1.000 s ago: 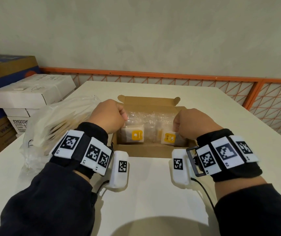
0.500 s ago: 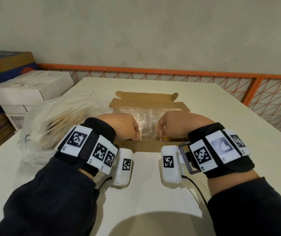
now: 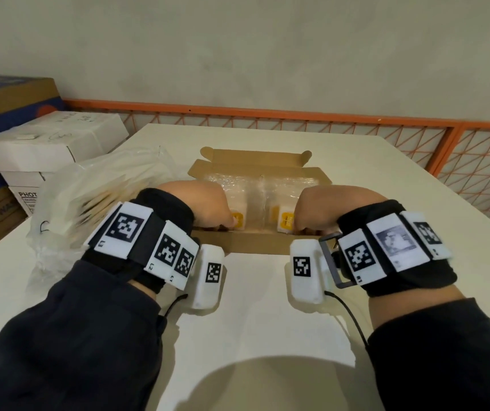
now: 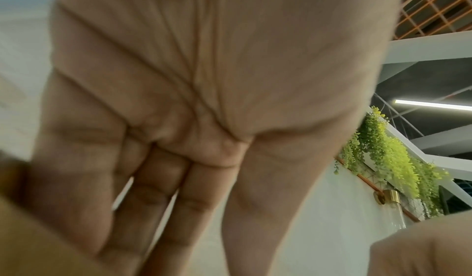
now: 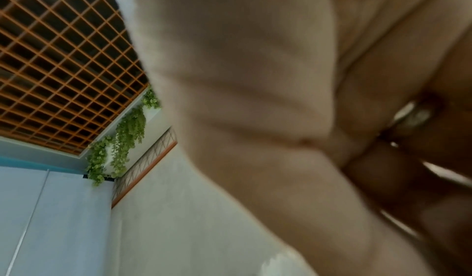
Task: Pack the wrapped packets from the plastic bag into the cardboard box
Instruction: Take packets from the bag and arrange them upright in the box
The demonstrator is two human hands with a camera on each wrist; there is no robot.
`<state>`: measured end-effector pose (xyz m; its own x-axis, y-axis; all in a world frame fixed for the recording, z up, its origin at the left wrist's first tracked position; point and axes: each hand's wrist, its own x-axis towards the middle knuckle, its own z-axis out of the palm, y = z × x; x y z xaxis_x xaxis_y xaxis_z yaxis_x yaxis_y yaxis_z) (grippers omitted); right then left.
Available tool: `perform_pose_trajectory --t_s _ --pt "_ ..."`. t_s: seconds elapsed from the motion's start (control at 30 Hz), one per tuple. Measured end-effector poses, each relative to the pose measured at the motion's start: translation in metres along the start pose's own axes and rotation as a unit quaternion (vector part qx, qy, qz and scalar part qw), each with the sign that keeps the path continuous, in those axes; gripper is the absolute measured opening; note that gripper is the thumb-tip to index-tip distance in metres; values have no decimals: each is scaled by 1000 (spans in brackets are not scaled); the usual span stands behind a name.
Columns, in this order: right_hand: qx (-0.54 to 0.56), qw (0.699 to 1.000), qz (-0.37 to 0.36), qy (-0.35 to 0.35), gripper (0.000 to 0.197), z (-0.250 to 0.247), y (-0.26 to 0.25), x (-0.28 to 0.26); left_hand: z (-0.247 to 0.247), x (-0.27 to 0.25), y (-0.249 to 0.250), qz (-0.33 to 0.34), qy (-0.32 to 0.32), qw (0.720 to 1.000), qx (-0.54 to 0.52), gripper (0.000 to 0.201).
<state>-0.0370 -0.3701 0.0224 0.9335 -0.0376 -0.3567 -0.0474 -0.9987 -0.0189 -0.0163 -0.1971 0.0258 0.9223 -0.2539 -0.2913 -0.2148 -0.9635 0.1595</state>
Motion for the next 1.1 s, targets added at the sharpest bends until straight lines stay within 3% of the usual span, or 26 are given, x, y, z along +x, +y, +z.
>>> perform_pose_trajectory --t_s 0.07,0.2,0.27,0.33,0.43,0.57,0.67,0.97,1.1 --pt "24 999 -20 11 21 -8 1 -6 -6 -6 -1 5 21 999 -46 29" --pt "101 991 -44 82 23 -23 -2 -25 -26 -24 -13 -4 137 975 -173 23" --pt "108 982 -72 137 27 -26 -4 -31 -33 -28 -24 -41 175 972 -152 30" --pt "138 970 -92 177 23 -28 -7 -37 -36 -29 -36 -95 163 979 -78 38" --pt "175 960 -115 188 21 -31 -12 -44 -33 -30 -52 -168 84 982 -1 46" --pt "175 958 -132 185 25 -32 -14 -48 -26 -36 -60 -192 -10 981 9 50" --pt "173 960 -135 173 26 -32 -15 -52 -22 -37 -57 -196 -45 979 22 47" --pt "160 967 -137 140 29 -32 -12 -59 -6 -30 -68 -199 -1 977 76 35" --pt "123 974 -145 124 30 -32 -12 -61 -13 -28 -68 -210 35 976 48 41"
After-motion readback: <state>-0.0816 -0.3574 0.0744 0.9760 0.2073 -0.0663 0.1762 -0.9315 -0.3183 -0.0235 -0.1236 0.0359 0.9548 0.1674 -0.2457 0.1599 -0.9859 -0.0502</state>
